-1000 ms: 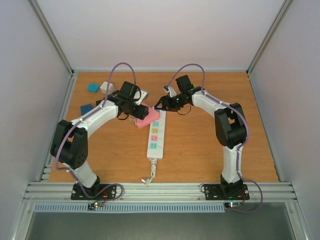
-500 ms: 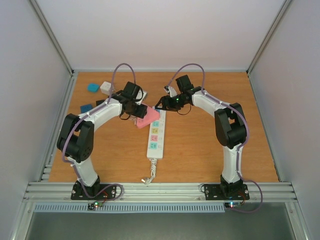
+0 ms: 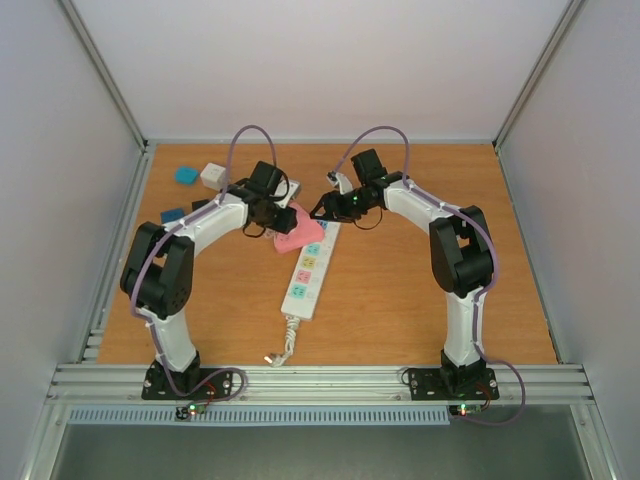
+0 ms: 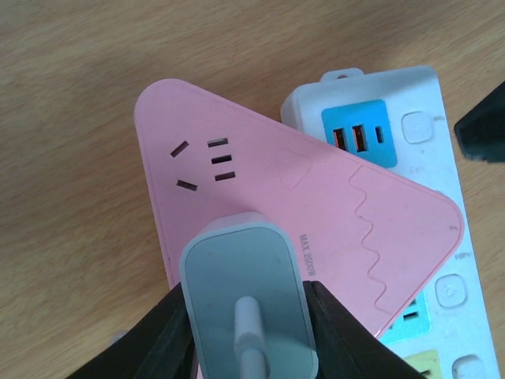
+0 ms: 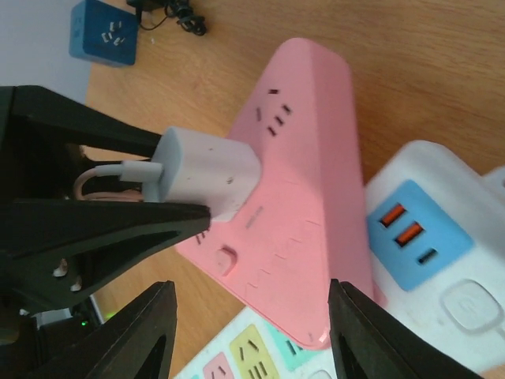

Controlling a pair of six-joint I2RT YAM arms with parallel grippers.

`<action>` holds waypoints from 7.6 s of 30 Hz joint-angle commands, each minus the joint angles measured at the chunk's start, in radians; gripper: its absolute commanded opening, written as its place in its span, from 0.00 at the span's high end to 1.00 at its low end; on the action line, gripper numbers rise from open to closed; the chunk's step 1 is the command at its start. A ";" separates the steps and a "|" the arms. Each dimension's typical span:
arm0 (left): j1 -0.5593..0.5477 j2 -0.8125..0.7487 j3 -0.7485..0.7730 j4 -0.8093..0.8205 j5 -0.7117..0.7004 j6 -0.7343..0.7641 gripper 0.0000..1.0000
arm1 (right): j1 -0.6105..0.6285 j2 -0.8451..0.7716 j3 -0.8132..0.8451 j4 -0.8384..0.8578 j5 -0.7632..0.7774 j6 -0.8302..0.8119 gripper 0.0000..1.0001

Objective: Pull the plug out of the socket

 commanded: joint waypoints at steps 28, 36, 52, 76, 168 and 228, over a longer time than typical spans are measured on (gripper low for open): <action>0.040 0.122 0.113 0.071 0.181 -0.016 0.82 | 0.063 0.209 0.169 -0.032 -0.001 0.143 0.86; 0.068 0.120 0.140 0.064 0.208 -0.027 0.85 | 0.062 0.232 0.135 -0.080 0.111 0.135 0.88; 0.055 0.014 0.074 0.151 0.158 0.009 0.90 | 0.049 0.306 0.144 -0.152 0.244 0.107 0.91; 0.082 0.006 0.110 0.134 0.242 0.002 0.94 | 0.047 0.299 0.113 -0.141 0.303 0.050 0.92; 0.366 0.592 0.730 -0.169 0.544 0.196 0.32 | -0.197 -0.273 -0.376 -0.115 -0.064 -0.068 0.32; 0.108 0.201 0.030 0.005 0.432 0.391 0.69 | -0.206 -0.054 -0.440 0.090 -0.227 0.103 0.09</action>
